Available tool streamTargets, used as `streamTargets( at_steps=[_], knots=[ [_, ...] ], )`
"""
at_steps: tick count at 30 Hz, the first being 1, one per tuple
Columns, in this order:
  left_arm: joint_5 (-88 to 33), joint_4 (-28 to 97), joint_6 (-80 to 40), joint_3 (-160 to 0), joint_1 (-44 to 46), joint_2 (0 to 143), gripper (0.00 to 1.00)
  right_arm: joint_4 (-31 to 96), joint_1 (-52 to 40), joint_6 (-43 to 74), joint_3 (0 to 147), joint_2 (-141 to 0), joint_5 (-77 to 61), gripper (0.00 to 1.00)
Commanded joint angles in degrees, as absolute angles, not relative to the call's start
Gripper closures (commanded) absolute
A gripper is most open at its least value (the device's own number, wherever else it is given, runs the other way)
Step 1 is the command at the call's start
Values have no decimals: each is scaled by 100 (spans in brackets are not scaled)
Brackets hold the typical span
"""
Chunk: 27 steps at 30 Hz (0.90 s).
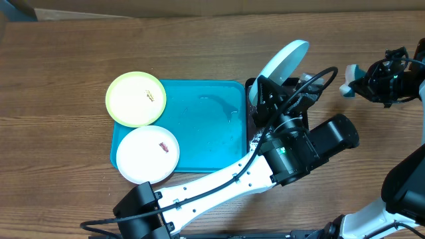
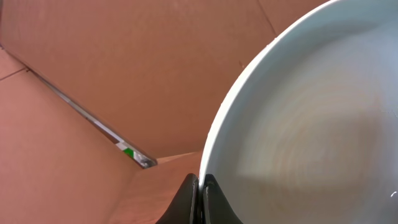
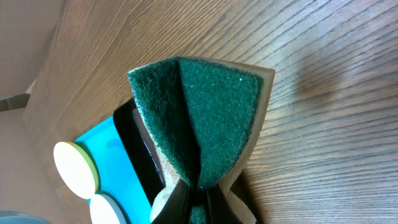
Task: Clean dirty plates on tray and stack at the side
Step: 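Carry the white plate left and set it on the table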
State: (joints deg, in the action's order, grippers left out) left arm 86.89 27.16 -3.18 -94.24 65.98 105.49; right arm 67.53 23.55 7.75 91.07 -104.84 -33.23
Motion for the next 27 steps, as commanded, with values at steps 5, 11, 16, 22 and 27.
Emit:
streamTargets(
  at_steps=[5,11,16,22,27],
  knots=[
    [8842,2674,-150,-9553,6584,10359,96,6729,2324,718,9194,-10361,-3457,96],
    [8184,2724,-198,-9553,6506,10359,96,6729,2324,718,9194,-10361,-3457,96],
    [6254,3437,-799,-9550,6355,10359,96,6735,2320,718,9194,-10361,-3459,96],
    [3706,4593,-2388,-9550,5513,10359,96,6775,2104,749,9194,-10361,-3472,96],
    [519,4797,-2683,-9553,4091,10359,96,6779,1437,762,9194,-10361,-3457,96]
  ],
)
